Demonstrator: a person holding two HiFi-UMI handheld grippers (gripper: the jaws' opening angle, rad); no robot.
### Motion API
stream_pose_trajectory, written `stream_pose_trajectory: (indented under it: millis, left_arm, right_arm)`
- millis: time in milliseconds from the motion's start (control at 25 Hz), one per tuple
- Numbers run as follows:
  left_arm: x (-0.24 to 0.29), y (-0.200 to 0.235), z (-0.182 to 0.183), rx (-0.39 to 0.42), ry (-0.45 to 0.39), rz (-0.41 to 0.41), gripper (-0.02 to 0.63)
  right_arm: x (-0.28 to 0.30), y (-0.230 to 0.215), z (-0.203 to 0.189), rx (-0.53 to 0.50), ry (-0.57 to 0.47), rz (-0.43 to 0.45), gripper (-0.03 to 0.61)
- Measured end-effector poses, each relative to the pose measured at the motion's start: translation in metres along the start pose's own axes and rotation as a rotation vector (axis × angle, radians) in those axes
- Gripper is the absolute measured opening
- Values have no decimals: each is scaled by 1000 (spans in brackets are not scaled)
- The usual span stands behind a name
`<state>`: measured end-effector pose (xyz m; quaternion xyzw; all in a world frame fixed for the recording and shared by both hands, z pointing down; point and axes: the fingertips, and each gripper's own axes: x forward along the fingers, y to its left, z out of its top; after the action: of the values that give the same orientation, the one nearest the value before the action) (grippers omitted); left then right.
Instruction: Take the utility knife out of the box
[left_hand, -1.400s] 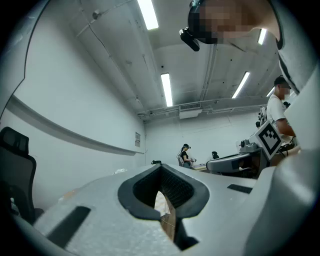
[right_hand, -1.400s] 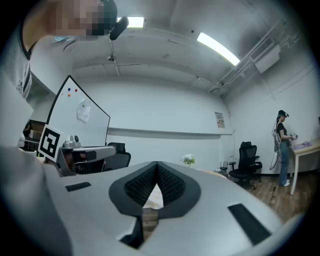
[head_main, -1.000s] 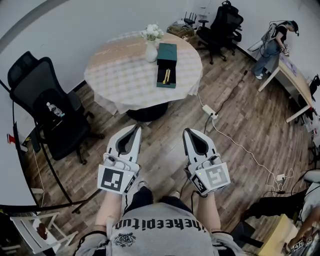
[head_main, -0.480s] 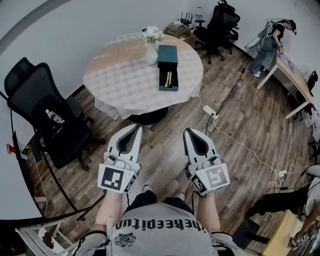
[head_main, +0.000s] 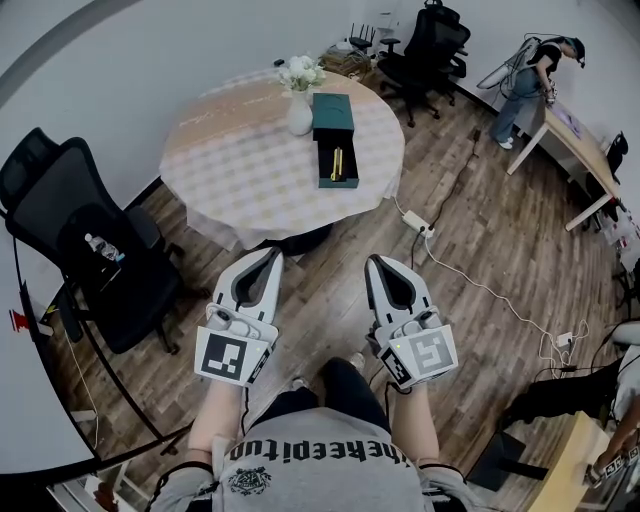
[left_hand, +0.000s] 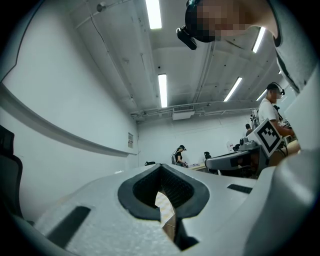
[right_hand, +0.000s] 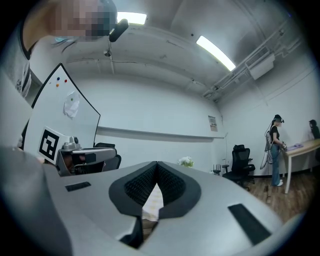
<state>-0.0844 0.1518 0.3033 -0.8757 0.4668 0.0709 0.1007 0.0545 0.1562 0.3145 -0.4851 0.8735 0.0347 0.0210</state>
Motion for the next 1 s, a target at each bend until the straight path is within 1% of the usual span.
stream_pose_trajectory:
  millis: [200,400,720,1000]
  left_arm:
    - [18,14,-8,-13,3,13,17]
    - [50,31,-17,-13,4,40,17]
    - [112,49,-28,-2,2,75,17]
    - [159,55,-37,-4,7,103,17]
  right_arm:
    - [22,-13,-2,6,-3,11,6]
    - [53,-35,-6,11,-2,41,6]
    - [101,-88,-6,7,-4,77,6]
    - [130,-131,-5,5,-1,107,6]
